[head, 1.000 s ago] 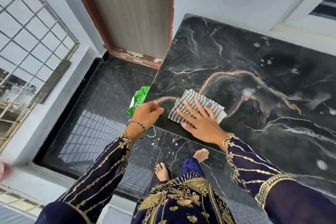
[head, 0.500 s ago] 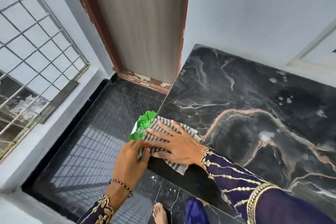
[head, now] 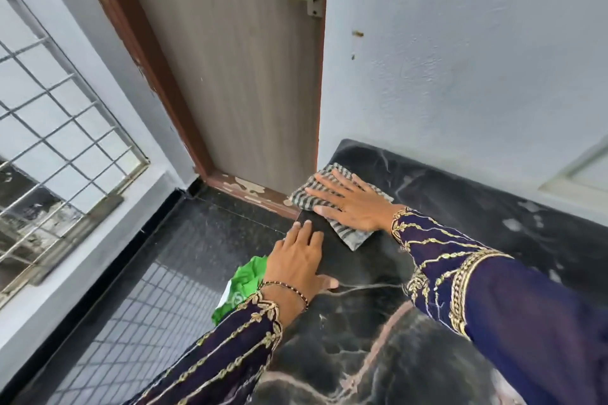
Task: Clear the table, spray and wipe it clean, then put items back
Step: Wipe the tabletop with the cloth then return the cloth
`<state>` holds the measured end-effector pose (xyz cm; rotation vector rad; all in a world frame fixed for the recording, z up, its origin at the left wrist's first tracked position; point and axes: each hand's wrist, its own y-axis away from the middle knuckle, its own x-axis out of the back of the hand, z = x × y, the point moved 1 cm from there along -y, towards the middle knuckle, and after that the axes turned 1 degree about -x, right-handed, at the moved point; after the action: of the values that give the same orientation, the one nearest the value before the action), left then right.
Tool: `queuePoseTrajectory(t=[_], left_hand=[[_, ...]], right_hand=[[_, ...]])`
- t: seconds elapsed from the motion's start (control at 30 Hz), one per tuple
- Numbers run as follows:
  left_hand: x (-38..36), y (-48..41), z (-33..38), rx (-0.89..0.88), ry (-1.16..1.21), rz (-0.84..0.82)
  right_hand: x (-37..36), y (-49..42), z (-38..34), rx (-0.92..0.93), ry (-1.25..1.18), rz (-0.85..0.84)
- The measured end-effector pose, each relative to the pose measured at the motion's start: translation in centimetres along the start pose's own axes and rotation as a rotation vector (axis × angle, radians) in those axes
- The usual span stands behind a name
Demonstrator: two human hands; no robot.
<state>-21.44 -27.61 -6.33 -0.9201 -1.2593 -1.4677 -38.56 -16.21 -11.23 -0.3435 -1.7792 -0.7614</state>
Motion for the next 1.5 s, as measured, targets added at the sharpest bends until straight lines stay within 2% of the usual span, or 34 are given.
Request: queuePoseTrajectory(t=[0.2,0.43,0.57,0.7,0.8,0.9,1.07,1.23,1.33,1.5], left_hand=[[-0.1,-4.8,0.2,0.07,0.034,-0.227],[-0.7,-5.3,0.4,0.088,0.047,-0.253],[-0.8,-5.4,0.3,0.09,0.039,-0.275],[-0.7,-5.5,0.7,0.116,0.046,-0.31],[-0.5,-5.8,0.7,0.127,0.035,-0.322],[-0.1,-5.7,1.3,0.145,0.023,-0.281],[-1.3,-1.8,2.0,0.161,0.206,-0.057],[-3.5,7.8,2.5,0.207,0.392,0.123],[-3.7,12.8,2.0,0.223,0.437,0.163],[-3.1,18.3,1.6,0.273,0.554,0.062]], right_hand=[[2.3,-4.2,6.2,-0.091,-0.049,0.029],[2.7,-5.0,8.1,-0.103,-0.053,0.063],[1.8,-1.5,10.6,-0.123,-0.055,0.076],[1.2,1.2,11.7,-0.217,-0.077,0.053],[0.8,1.6,9.1,-0.309,-0.122,0.053],[-0.4,2.9,5.9,-0.273,-0.125,0.073],[-3.4,7.0,-1.0,-0.217,-0.122,0.115],[-6.2,13.1,-8.9,-0.125,-0.102,0.102],[-8.4,17.0,-13.5,-0.053,-0.078,0.101],[-12.5,22.6,-19.5,0.018,-0.011,0.054]])
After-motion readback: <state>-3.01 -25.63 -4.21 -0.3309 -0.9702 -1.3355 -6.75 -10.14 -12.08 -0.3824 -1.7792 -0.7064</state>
